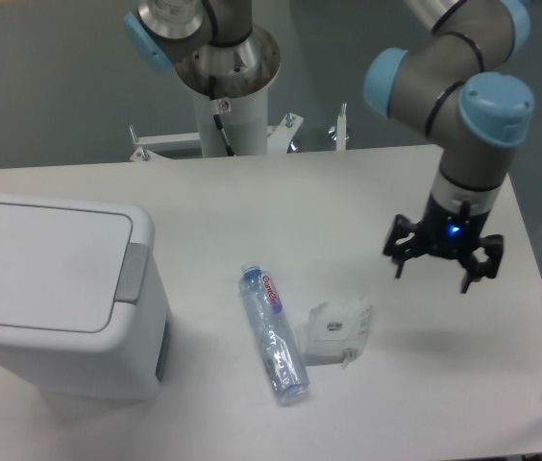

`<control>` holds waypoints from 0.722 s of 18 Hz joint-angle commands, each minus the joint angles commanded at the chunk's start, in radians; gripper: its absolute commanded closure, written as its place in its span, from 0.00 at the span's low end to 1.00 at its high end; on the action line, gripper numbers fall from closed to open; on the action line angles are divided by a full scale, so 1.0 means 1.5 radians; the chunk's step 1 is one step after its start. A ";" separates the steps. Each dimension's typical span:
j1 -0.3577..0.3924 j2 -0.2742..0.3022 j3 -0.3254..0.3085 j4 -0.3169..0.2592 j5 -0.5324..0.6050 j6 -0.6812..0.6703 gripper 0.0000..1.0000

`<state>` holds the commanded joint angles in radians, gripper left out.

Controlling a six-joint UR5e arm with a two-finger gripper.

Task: Open the trash can
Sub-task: 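Move the open gripper across the table toward the white trash can lid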

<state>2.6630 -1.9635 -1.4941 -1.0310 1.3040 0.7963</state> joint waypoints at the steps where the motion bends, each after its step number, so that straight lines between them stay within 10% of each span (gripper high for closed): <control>1: -0.003 0.002 0.001 0.006 -0.015 -0.012 0.00; 13: -0.073 0.093 0.000 0.007 -0.216 -0.182 0.00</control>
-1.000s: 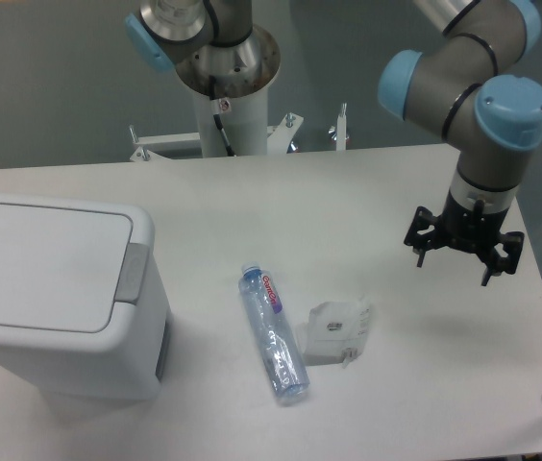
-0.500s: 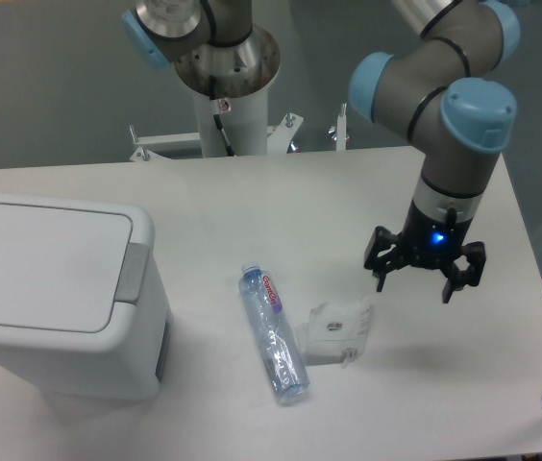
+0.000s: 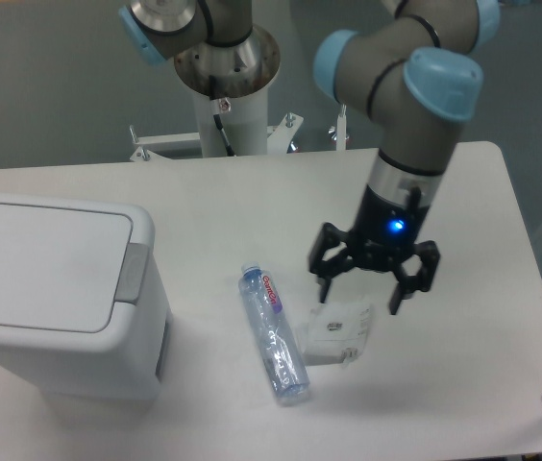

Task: Open the trash can
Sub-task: 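Move the open gripper across the table toward the white trash can lid, then lower the gripper onto the lid's raised tab beside the trash can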

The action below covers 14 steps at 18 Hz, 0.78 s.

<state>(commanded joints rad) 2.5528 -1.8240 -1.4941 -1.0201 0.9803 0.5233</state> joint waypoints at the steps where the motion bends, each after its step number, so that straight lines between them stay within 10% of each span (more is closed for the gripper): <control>1: -0.013 0.005 -0.001 0.000 -0.002 -0.006 0.00; 14: -0.115 0.046 -0.044 0.000 0.001 -0.094 0.00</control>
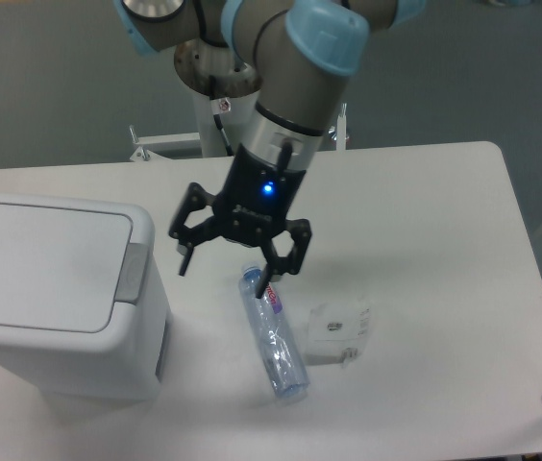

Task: Open the trash can
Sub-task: 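Lower the gripper onto the lid's raised tab beside the trash can, then push the lid tab to flip the lid open, then withdraw the gripper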

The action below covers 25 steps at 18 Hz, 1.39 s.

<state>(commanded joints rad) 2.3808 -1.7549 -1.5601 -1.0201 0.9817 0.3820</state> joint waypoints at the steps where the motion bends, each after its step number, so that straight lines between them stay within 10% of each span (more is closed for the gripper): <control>1: -0.001 -0.001 0.000 0.000 -0.001 0.001 0.00; 25: -0.019 -0.020 0.006 0.000 0.009 -0.027 0.00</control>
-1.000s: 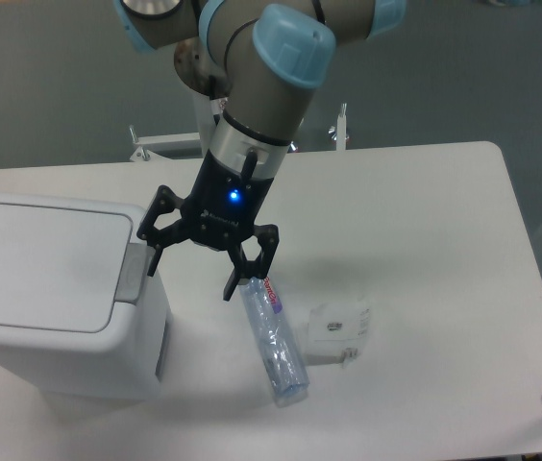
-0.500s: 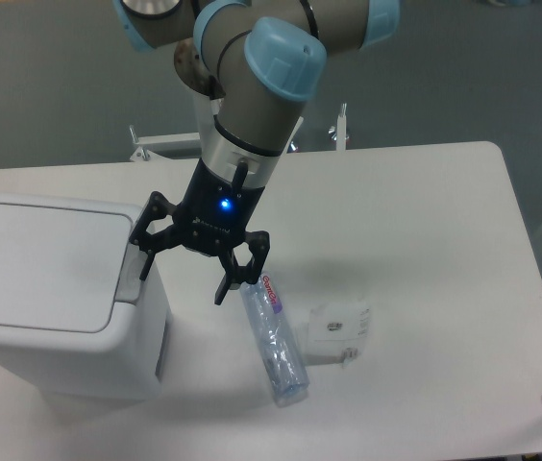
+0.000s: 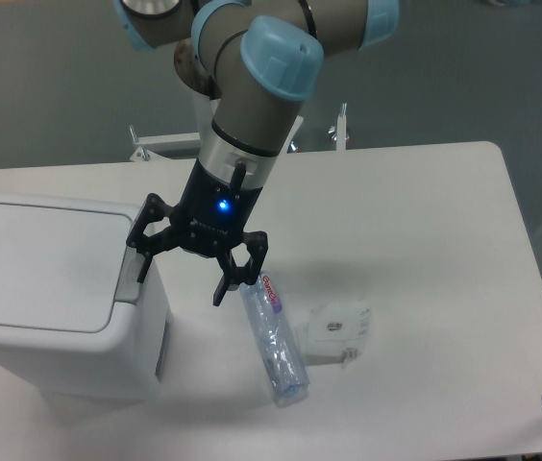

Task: Open the trash can
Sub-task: 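Push the lid tab to flip the lid open, then withdraw the gripper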

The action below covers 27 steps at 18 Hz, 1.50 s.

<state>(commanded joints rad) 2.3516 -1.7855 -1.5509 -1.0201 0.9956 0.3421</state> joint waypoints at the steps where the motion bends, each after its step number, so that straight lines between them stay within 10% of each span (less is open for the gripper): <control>1: -0.001 -0.001 0.000 0.000 0.000 0.000 0.00; 15: 0.007 -0.001 0.026 0.004 0.001 0.004 0.00; 27: 0.161 -0.071 0.042 0.058 0.177 0.209 0.00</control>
<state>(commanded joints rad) 2.5938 -1.8913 -1.4880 -0.9327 1.2606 0.6560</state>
